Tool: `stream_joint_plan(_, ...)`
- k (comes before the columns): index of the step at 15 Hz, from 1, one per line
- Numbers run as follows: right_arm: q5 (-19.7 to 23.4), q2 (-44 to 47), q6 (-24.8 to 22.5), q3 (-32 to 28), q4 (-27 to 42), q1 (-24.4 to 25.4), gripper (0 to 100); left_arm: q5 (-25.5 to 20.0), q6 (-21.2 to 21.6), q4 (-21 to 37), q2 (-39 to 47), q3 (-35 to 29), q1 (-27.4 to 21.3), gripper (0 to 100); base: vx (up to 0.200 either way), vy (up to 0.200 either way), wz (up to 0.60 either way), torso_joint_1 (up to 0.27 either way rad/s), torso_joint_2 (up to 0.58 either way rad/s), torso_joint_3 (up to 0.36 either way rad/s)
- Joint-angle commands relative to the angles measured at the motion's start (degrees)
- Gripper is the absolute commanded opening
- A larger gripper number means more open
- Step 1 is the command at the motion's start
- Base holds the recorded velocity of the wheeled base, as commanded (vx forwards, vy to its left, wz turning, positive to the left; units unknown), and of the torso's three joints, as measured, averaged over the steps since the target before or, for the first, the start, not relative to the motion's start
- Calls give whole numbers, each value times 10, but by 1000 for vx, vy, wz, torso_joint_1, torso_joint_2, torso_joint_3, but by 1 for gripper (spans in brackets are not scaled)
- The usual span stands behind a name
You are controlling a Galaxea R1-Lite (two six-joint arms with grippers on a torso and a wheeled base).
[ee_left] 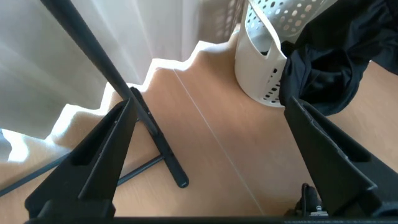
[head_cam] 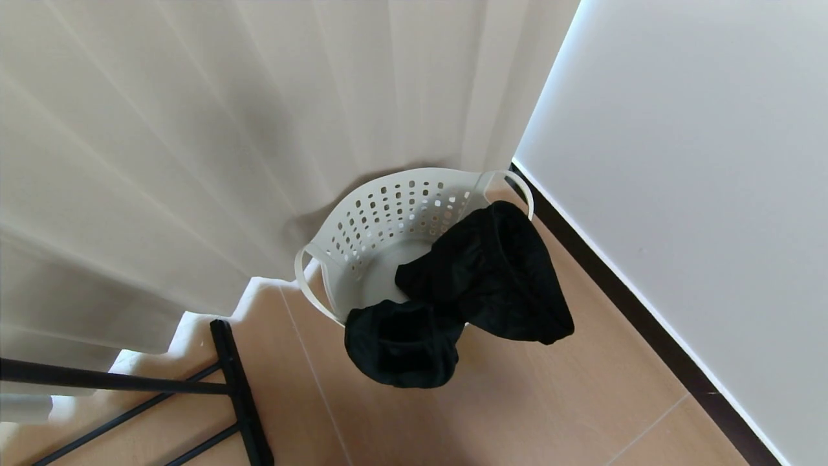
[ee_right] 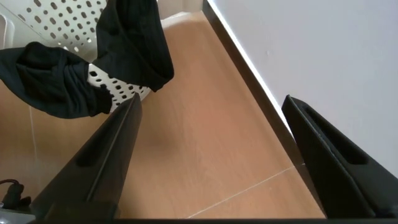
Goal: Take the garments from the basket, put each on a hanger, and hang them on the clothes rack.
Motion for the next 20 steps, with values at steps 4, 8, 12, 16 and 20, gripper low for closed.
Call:
stream_joint_plan(4,2,0,2,0,-1,0,100,0,0,0,0,0,0,100,0,0,0,-4,2,-196)
stream_joint_plan(8,3,0,-8,0,1,0,100,2,-1,-1,1,0,0,100,0,0,0,7,2,-96)
stream_joint_plan(12,9,0,-41,0,5,-1,100,1,-1,0,0,0,0,100,0,0,0,0,0,0)
stream_joint_plan(16,21,93,-77,-50,0,28,100,1,-1,-1,0,0,0,100,0,0,0,0,0,0)
stream_joint_plan(20,21,249,-99,-149,-3,126,100,1,-1,0,0,0,0,100,0,0,0,0,0,0)
